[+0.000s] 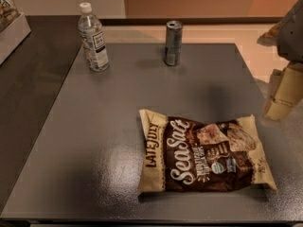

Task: Pick brown chip bag

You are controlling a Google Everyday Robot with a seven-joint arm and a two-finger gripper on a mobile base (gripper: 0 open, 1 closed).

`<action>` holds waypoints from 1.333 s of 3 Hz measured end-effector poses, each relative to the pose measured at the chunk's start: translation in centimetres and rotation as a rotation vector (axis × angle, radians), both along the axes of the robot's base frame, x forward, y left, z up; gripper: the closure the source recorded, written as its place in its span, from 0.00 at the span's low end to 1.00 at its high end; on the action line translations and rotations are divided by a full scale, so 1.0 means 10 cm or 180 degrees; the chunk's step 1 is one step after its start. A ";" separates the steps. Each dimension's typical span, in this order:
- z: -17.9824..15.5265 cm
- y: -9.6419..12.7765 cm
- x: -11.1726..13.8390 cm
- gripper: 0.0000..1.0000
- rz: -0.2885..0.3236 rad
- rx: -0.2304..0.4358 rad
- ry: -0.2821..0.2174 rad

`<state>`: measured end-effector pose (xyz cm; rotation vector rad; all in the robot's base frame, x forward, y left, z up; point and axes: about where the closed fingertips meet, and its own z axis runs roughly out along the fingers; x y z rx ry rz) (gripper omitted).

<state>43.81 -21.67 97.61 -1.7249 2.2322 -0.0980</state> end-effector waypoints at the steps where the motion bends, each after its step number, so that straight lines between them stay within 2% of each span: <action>1: 0.00 0.00 0.00 0.00 0.0000 0.0000 -0.0001; 2: -0.11 0.02 -0.02 0.00 0.0136 -0.0023 0.0129; 4: -0.57 0.01 -0.29 0.00 0.0391 -0.0023 0.0387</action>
Offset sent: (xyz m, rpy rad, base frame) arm -0.0074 0.0018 -0.0321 -0.0200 0.1299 0.1088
